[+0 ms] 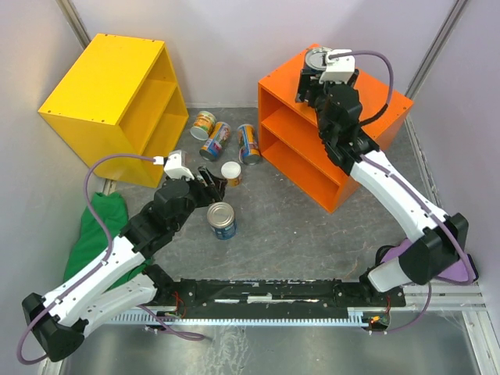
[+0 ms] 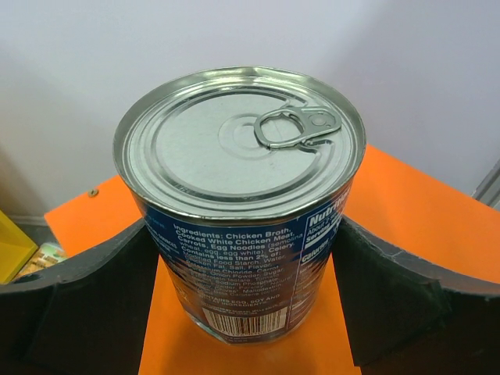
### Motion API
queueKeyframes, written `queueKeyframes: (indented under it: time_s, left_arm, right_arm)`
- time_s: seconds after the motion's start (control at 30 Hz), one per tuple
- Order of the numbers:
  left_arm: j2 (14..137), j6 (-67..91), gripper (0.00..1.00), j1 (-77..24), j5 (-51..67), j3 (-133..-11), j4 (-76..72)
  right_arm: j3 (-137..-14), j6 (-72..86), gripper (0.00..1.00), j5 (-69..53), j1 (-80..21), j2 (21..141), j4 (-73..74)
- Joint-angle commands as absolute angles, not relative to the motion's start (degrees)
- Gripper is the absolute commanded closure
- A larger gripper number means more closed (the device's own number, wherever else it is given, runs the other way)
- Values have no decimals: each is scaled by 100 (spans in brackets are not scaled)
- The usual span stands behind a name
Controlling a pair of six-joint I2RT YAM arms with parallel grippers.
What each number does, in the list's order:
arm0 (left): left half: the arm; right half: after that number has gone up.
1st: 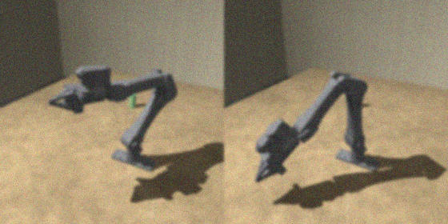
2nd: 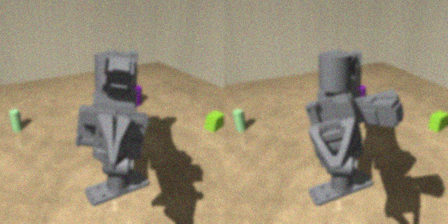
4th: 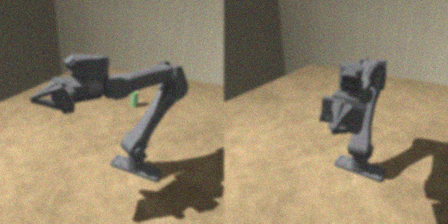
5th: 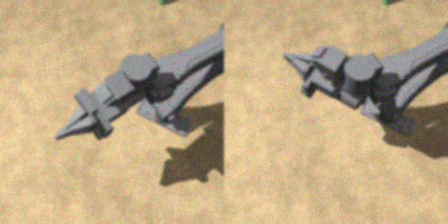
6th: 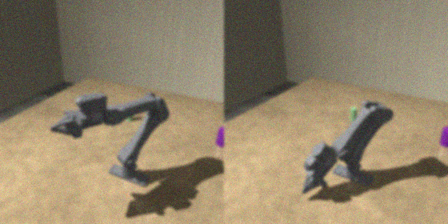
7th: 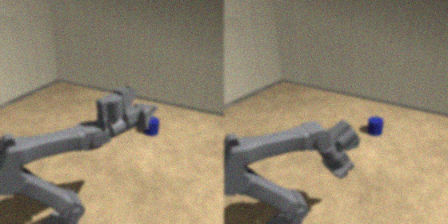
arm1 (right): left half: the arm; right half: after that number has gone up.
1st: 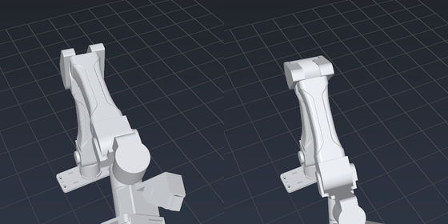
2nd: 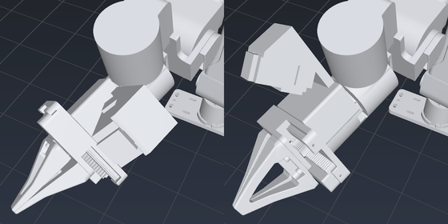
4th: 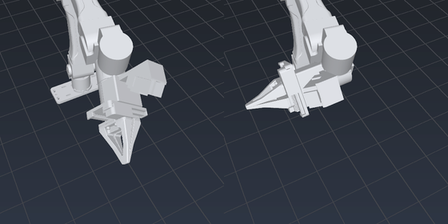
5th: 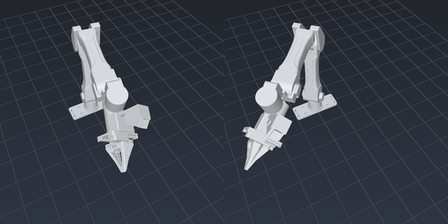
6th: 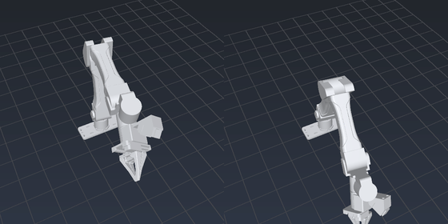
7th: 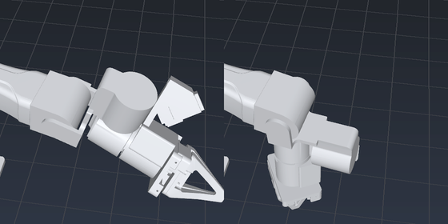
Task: Place and organize the canned foods onto the counter
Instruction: Place the canned food on the counter.
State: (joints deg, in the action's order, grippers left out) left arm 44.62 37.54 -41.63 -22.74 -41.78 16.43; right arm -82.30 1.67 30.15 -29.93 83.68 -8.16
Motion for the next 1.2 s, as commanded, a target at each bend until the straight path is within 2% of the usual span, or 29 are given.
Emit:
queueKeyframes:
  time_s: [0.0, 0.53, 1.0, 1.03, 1.17]
  left_arm:
    - [4417, 3691, 17, -3943, -1959, -4166, 1310]
    - [4553, 3555, 16, -3318, -1488, -4011, 1158]
    - [4575, 3625, 16, -3084, -1327, -3929, 1109]
    - [4565, 3629, 16, -3078, -1322, -3929, 1116]
    - [4490, 3683, 16, -3061, -1314, -3911, 1152]
  right_arm:
    - [-8727, 347, 50, 2995, -2799, 8947, -632]
    - [-10605, 532, 49, 2727, -2205, 10673, -205]
    - [-11041, 540, 47, 2629, -2117, 11128, 89]
    - [-11025, 556, 45, 2621, -2114, 11120, 112]
    - [-10815, 682, 20, 2620, -2115, 10983, 123]
